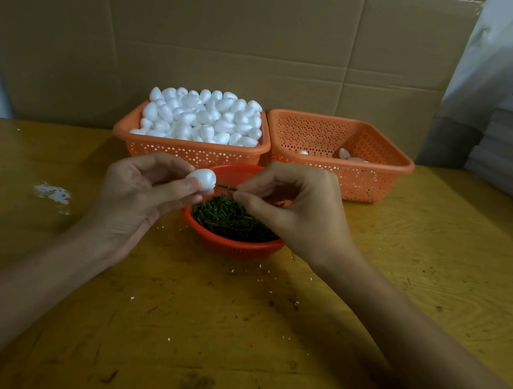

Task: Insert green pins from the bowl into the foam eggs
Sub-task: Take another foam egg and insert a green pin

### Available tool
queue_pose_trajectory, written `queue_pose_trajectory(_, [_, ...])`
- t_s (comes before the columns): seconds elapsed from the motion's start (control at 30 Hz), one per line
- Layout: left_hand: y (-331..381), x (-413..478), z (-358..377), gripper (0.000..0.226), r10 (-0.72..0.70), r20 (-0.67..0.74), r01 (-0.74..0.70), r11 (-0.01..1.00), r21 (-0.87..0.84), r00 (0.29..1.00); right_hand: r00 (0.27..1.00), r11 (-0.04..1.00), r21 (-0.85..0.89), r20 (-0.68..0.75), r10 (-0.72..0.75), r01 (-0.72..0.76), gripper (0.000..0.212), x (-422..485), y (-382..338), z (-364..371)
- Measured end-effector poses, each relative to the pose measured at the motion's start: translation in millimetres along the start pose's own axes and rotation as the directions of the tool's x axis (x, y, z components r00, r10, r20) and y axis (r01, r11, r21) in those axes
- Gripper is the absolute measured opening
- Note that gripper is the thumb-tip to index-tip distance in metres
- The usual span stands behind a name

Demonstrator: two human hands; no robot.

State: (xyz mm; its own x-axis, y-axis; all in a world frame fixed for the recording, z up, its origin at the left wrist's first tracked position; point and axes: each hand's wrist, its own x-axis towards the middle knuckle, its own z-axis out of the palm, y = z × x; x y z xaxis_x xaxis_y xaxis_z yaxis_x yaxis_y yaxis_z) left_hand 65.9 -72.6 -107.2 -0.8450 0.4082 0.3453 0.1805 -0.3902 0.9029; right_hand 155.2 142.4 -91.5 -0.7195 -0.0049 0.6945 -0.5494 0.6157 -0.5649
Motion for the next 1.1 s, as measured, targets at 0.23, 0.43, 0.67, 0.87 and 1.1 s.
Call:
queue_pose_trajectory(0.23, [-1.9,2.4,-8.6,0.032,-0.001,0.094,-0.01,0.993,0.116,0.996,1.0,1.0,-0.026,0.01,0.002,-0.002,0.01,-0.8,-1.4,2.5])
queue_pose_trajectory(0.43, [-4.9,3.9,-14.4,0.045,0.002,0.09,-0.024,0.968,0.249,0.996,1.0,1.0,-0.007,-0.005,0.031,-0.031,0.024,-0.8,-6.0,2.4])
queue_pose_trajectory(0.67, [-1.4,-0.1,-3.6,0.026,0.094,0.145,-0.12,0.975,0.188,0.985,0.999,0.998,-0.057,0.044,0.014,-0.011,0.032,-1.3,-7.8,4.2])
queue_pose_trajectory(0.87, [-2.0,0.1,-2.8,0.023,0.174,0.194,-0.226,0.929,0.292,0.965,0.997,0.992,-0.123,0.071,0.01,-0.001,0.035,-1.6,-6.8,5.4])
queue_pose_trajectory(1.1, [-1.6,-1.0,-0.9,0.026,0.18,0.211,-0.244,0.912,0.331,0.961,0.995,0.99,-0.137,0.088,0.036,-0.024,0.038,-3.0,-6.0,7.8])
